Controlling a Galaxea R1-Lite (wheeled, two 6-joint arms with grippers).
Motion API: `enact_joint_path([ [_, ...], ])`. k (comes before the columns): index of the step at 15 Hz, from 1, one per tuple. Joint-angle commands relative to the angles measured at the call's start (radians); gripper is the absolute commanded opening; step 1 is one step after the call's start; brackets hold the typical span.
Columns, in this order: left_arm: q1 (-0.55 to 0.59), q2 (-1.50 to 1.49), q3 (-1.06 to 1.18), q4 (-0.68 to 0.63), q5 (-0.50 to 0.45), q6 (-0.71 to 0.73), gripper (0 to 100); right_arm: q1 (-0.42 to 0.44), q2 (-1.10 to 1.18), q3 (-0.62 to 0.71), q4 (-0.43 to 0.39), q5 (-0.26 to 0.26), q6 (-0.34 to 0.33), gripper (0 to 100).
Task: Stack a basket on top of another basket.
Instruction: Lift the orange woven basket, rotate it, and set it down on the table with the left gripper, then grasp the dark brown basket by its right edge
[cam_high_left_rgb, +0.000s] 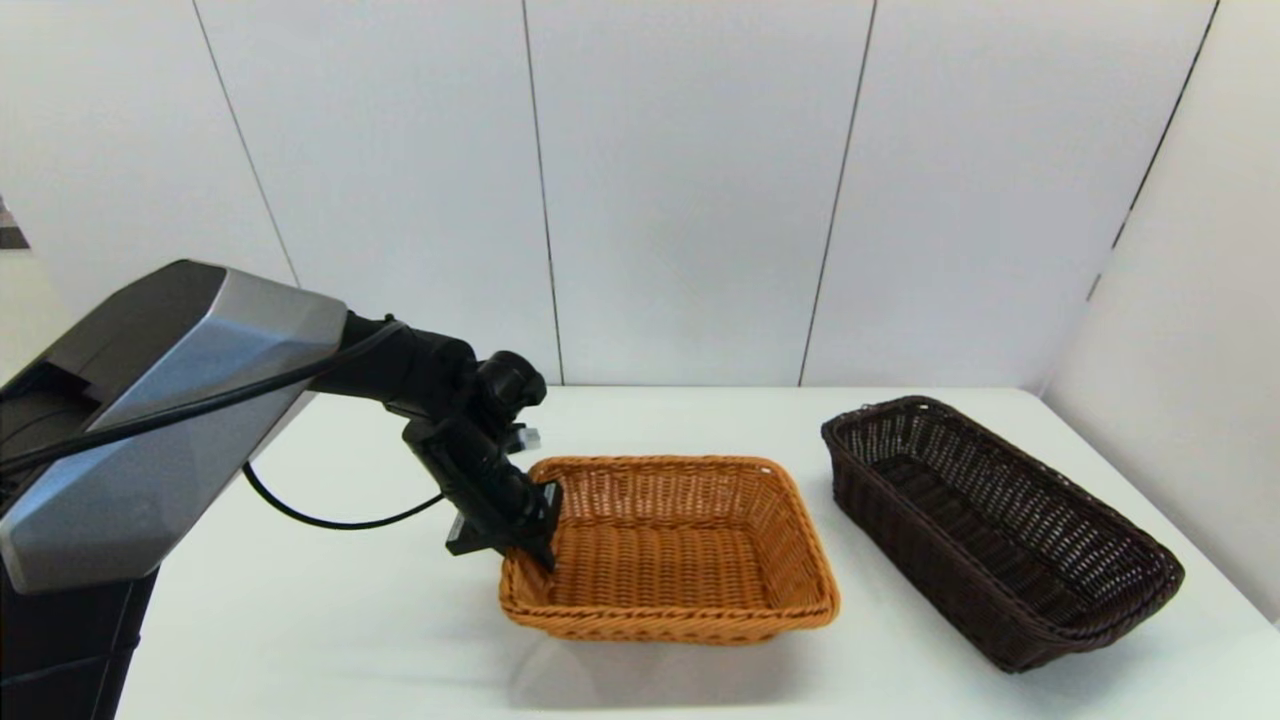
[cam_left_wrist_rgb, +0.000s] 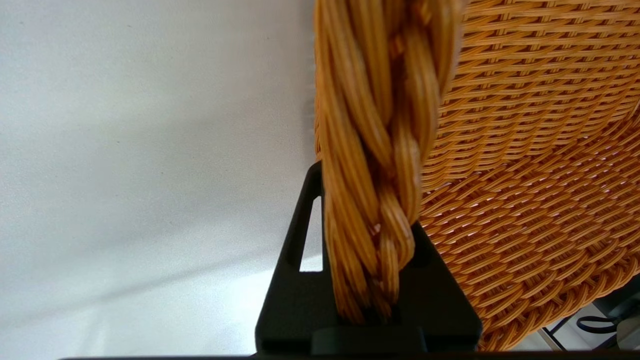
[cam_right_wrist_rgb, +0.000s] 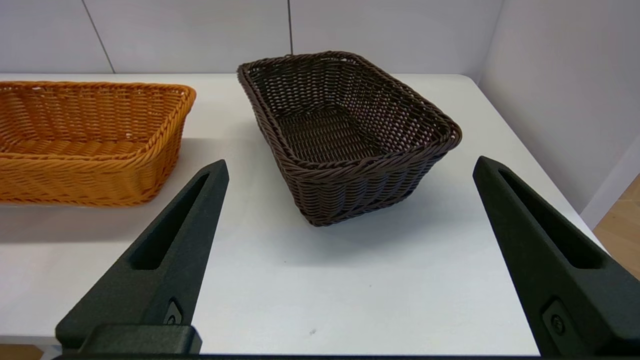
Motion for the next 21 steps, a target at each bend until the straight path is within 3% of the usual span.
enact_joint_path([
  [1,-0.002,0.000,0.001,0.004,-0.003,-0.003,100,0.000,-0.002,0.000,0.000,0.000,0.000,100],
  [6,0.003,-0.034,0.001,-0.011,-0.006,-0.004,100,0.000,-0.002,0.000,0.000,0.000,0.000,100],
  [10,0.015,-0.397,0.056,0.053,0.006,-0.004,100,0.000,-0.002,0.000,0.000,0.000,0.000,100],
  [15,0.009,-1.025,0.285,0.198,0.163,-0.008,100,0.000,-0.002,0.000,0.000,0.000,0.000,100],
  [18,0.011,-1.341,0.461,0.322,0.345,0.014,100,0.000,-0.002,0.000,0.000,0.000,0.000,100],
  [21,0.112,-1.605,0.633,0.359,0.377,0.062,100,0.000,0.000,0.000,0.000,0.000,0.000,100],
])
